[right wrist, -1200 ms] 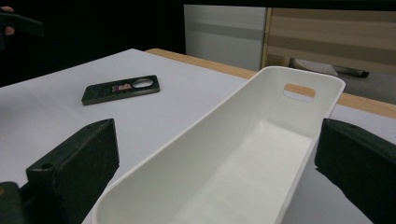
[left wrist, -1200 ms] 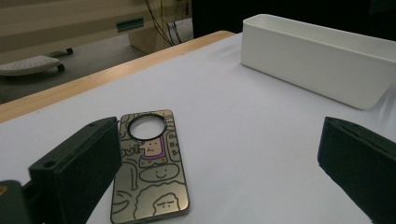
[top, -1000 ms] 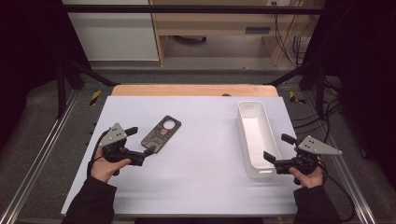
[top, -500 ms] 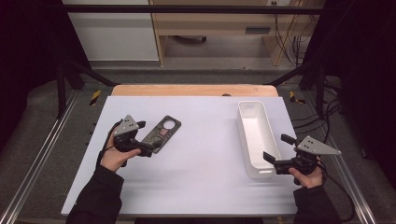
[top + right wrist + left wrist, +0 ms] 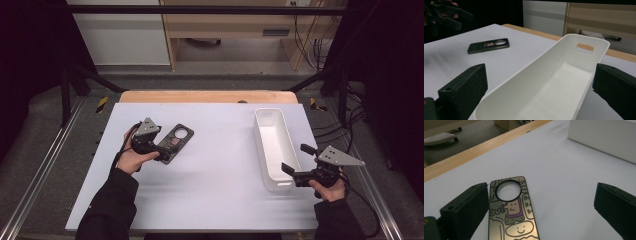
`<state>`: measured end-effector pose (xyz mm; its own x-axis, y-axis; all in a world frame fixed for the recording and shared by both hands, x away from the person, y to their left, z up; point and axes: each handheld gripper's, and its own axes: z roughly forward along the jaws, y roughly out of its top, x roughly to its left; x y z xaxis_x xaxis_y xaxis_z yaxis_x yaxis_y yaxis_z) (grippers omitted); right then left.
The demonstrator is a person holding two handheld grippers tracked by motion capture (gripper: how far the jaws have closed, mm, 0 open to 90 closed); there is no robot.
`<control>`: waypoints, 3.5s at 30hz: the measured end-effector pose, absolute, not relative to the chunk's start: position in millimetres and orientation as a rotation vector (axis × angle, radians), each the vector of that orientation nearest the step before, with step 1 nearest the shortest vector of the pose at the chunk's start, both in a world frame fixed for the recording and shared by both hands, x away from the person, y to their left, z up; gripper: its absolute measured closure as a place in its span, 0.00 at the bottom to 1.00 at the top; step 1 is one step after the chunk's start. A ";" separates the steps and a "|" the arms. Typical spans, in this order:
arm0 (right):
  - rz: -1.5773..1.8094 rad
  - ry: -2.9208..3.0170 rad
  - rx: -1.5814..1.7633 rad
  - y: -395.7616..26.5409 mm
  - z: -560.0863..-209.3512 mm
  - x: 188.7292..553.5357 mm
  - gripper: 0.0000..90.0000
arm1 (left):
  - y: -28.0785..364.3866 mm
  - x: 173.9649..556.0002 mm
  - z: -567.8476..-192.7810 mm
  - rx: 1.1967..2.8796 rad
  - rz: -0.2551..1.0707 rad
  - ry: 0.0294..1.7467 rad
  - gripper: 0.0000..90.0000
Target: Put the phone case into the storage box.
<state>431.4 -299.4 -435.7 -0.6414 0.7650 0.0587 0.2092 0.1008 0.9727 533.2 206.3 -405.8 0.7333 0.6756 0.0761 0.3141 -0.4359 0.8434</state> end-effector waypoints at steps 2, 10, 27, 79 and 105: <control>1.568 1.918 0.948 -299.4 -435.8 431.4 0.00 | 205.7 534.9 -406.9 2.046 0.513 0.753 0.00; 1.568 1.920 0.951 -299.4 -436.3 431.8 0.00 | 201.3 549.1 -414.3 2.088 0.506 0.779 0.00; 1.568 1.924 0.948 -300.1 -436.8 432.1 0.00 | 196.6 583.1 -432.6 2.162 0.496 0.869 0.00; 1.566 1.927 0.951 -300.2 -437.0 432.3 0.00 | 190.0 608.9 -478.6 2.315 0.430 1.026 0.01; 1.572 1.927 0.949 -300.1 -436.6 432.3 0.00 | 192.0 608.9 -475.4 2.303 0.435 1.052 0.11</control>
<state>432.3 -300.1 -436.6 -0.6470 0.7599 0.0631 0.2147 0.1022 0.9713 608.9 192.0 -475.4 0.6388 0.7672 0.0575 0.5836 -0.5319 0.6136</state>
